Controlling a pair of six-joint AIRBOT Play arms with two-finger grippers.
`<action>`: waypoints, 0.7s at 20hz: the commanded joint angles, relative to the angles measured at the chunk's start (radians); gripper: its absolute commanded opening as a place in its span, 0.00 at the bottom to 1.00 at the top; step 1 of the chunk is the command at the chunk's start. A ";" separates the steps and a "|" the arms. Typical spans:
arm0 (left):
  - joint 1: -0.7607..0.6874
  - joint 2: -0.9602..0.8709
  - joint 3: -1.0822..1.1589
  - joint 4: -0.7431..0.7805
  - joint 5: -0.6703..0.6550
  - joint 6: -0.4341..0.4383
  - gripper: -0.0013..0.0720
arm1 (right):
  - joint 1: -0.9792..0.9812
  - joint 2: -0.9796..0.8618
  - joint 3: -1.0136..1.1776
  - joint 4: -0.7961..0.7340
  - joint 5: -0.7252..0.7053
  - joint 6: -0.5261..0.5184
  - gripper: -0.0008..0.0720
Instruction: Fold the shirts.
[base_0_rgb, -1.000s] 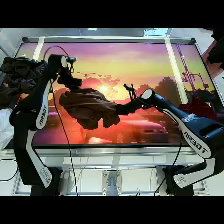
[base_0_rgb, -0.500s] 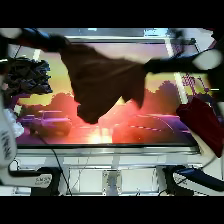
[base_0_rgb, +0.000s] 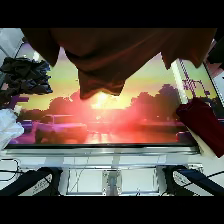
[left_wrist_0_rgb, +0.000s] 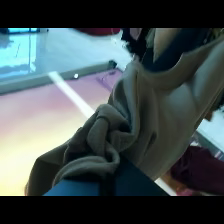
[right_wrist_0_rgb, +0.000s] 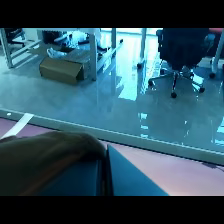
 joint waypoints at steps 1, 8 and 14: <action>0.000 0.007 -0.154 0.087 -0.115 -0.053 0.03 | -0.006 -0.077 0.024 0.046 -0.028 0.002 0.05; 0.000 -0.083 -0.587 0.455 -0.031 -0.174 0.03 | -0.003 -0.336 -0.029 0.148 0.111 0.013 0.05; 0.000 -0.251 -0.591 0.367 0.086 -0.179 0.03 | 0.121 -0.509 -0.183 0.141 0.186 -0.035 0.05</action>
